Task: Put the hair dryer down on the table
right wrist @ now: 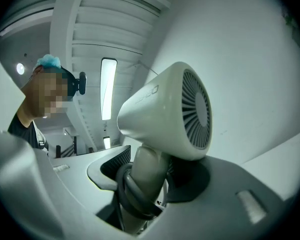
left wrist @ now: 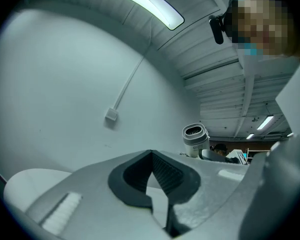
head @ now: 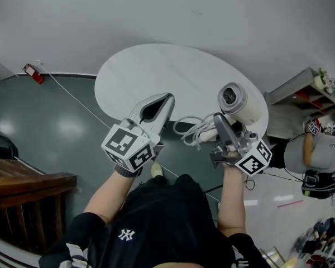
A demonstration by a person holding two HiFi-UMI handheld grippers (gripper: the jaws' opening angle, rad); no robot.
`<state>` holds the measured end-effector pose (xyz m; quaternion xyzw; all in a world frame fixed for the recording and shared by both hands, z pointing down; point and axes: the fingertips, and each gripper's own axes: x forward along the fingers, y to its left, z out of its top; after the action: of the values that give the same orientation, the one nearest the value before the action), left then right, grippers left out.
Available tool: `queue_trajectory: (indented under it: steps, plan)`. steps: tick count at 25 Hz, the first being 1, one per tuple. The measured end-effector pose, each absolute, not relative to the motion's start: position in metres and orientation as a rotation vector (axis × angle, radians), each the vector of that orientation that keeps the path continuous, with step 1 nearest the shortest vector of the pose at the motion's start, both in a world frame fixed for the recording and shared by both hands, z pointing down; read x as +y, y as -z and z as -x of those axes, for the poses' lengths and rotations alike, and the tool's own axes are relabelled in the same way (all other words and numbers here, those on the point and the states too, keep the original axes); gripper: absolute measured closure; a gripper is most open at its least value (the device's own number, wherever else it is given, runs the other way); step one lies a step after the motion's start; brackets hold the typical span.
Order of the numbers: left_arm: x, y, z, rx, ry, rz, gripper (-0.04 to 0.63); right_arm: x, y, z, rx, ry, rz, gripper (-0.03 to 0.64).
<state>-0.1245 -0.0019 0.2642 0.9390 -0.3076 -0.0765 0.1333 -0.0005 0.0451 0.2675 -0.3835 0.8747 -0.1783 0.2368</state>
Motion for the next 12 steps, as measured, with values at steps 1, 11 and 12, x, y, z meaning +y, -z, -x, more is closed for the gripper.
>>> queue_trajectory:
  steps: [1, 11, 12]
  plan:
    - [-0.002, -0.267, 0.121, -0.877, 0.218, -2.724, 0.595, 0.045, -0.270, -0.001, 2.393, 0.494, 1.068, 0.379]
    - [-0.056, -0.296, 0.091, -0.789, 0.188, -2.709, 0.595, -0.019, -0.312, -0.020, 2.383, 0.582, 1.159, 0.379]
    - [-0.064, -0.299, 0.086, -0.788, 0.186, -2.704, 0.595, -0.029, -0.318, -0.024, 2.384, 0.600, 1.159, 0.379]
